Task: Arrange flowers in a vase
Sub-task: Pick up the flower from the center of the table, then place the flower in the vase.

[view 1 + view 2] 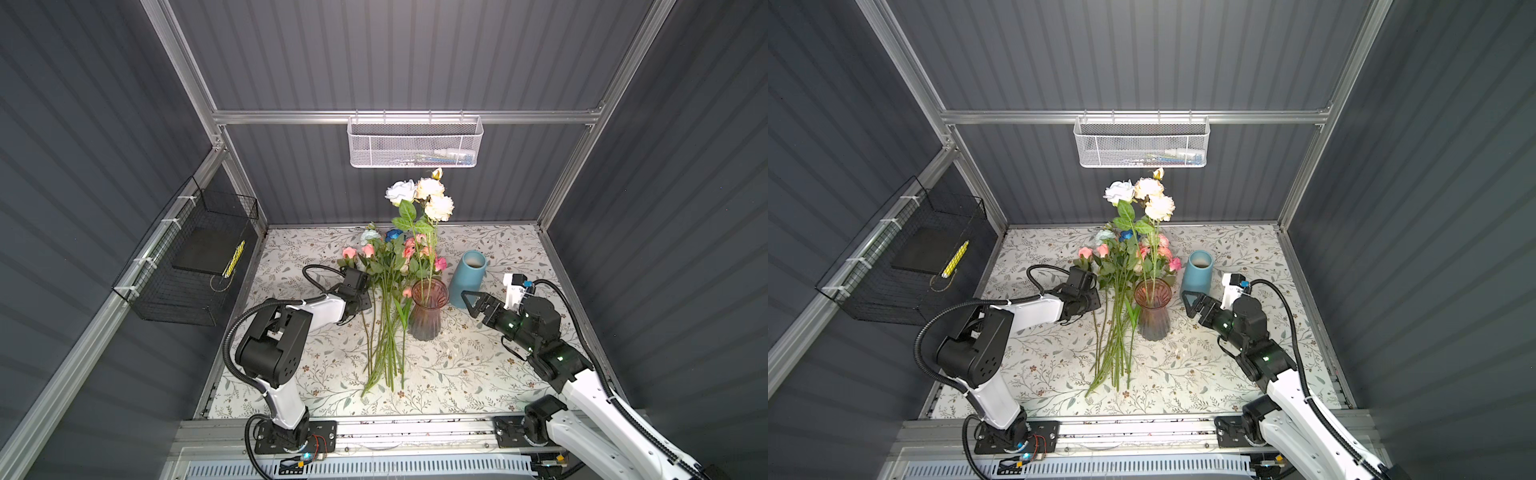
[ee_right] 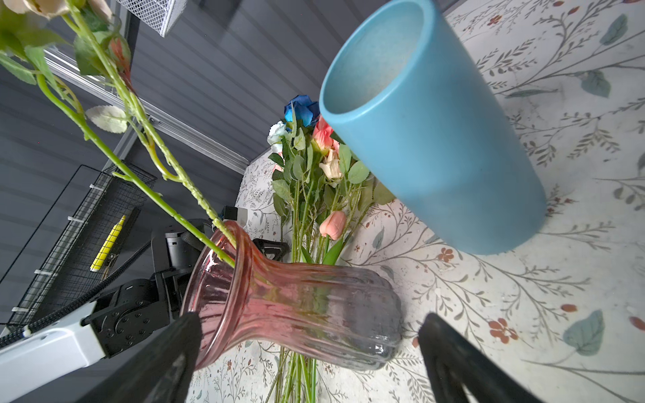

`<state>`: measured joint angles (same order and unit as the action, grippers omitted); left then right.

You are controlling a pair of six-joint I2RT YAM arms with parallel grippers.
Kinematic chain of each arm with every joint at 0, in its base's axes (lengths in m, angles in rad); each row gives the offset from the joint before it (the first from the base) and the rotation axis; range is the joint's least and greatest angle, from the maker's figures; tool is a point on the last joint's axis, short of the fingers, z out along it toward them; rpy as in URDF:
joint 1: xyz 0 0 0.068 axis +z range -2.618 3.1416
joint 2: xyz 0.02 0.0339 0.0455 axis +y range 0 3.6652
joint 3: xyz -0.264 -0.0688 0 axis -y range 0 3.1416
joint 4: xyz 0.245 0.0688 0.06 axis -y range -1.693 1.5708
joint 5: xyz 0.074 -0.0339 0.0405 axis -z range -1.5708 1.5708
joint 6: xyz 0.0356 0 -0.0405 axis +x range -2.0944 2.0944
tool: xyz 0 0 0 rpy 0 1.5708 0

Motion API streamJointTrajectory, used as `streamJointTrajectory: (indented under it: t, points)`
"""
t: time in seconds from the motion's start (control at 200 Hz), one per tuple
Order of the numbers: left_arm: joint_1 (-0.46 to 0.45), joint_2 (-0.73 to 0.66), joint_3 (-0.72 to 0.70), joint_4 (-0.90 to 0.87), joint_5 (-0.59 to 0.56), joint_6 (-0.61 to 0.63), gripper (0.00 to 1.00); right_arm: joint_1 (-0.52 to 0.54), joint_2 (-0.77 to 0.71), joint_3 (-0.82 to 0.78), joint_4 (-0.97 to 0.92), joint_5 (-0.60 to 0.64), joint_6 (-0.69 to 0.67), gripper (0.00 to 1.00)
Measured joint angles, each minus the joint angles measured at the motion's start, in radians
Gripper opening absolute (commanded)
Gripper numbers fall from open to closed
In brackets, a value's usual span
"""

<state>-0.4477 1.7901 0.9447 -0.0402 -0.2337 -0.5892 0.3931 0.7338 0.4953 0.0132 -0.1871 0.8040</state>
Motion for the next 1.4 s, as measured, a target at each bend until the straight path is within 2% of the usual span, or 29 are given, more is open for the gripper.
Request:
streamJointTrajectory:
  t: [0.07,0.255,0.445,0.63,0.805,0.99,1.211,1.401]
  points:
    - [0.005,0.025,0.025,0.008,-0.011,0.003,0.17,0.000,-0.001,0.000,-0.005,0.000,0.000,0.99]
    - [0.011,0.020,0.019,0.018,-0.036,0.001,0.00,-0.002,-0.007,0.000,-0.017,0.000,0.000,0.99]
    - [0.011,-0.126,-0.010,-0.008,-0.049,0.011,0.00,-0.005,-0.010,0.000,-0.024,-0.001,-0.001,0.99]
    - [0.011,-0.415,-0.010,-0.011,0.004,0.046,0.00,-0.005,-0.039,0.014,-0.036,-0.027,-0.019,0.98]
    - [0.011,-0.676,-0.011,-0.003,0.162,0.091,0.00,0.013,-0.014,0.124,-0.035,-0.158,-0.057,0.95]
    - [0.011,-0.864,-0.016,0.041,0.402,0.149,0.00,0.184,0.113,0.354,-0.003,-0.246,-0.117,0.96]
    - [0.011,-1.001,-0.048,0.065,0.661,0.194,0.00,0.357,0.319,0.595,0.059,-0.305,-0.165,0.94]
    - [0.011,-0.993,-0.050,0.147,0.882,0.182,0.00,0.431,0.501,0.746,0.145,-0.350,-0.184,0.88]
